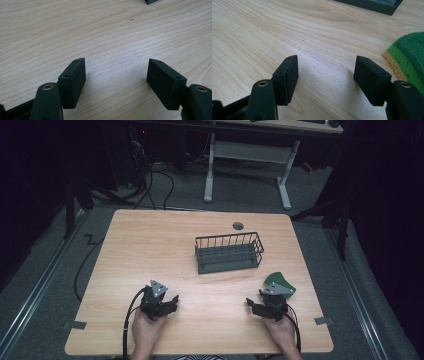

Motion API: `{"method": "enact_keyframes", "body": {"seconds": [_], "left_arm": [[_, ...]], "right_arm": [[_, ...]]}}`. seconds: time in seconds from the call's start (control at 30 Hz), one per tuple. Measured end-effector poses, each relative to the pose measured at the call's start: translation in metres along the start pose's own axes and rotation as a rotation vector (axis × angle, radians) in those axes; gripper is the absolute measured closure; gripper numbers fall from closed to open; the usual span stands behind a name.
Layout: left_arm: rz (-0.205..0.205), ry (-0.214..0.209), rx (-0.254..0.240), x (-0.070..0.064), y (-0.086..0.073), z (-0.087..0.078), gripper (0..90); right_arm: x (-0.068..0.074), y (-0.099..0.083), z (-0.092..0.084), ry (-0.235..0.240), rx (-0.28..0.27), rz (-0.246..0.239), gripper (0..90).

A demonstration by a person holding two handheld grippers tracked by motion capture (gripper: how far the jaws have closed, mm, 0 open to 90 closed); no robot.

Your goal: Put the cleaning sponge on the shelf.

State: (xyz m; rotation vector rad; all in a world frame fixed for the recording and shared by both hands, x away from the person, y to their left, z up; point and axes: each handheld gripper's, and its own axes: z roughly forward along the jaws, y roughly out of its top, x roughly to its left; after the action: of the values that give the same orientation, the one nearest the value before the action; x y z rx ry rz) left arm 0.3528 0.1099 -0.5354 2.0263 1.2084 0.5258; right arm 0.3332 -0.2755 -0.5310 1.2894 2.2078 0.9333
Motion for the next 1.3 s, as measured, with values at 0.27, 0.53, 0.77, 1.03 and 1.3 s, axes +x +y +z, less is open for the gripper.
{"method": "enact_keyframes", "body": {"seconds": [0.27,0.53,0.77,1.03,1.3], "left_arm": [[0.001,-0.004,0.0,0.0,0.0,0.0,32.2],[-0.023,-0.047,-0.001,0.007,0.001,-0.002,35.3],[-0.016,-0.069,-0.003,0.004,0.011,-0.004,38.5],[-0.02,-0.085,-0.019,0.0,0.041,-0.012,40.8],[-0.047,-0.13,-0.025,0.005,0.073,-0.014,39.6]], "right_arm": [[0.0,0.0,0.0,0.002,0.002,-0.001,35.5],[-0.005,0.001,-0.004,0.028,0.01,0.053,45.4],[-0.018,0.011,-0.02,0.078,-0.015,0.084,45.5],[-0.041,0.035,-0.04,0.101,-0.087,0.117,49.0],[-0.066,0.066,-0.048,0.098,-0.127,0.196,49.4]]}}
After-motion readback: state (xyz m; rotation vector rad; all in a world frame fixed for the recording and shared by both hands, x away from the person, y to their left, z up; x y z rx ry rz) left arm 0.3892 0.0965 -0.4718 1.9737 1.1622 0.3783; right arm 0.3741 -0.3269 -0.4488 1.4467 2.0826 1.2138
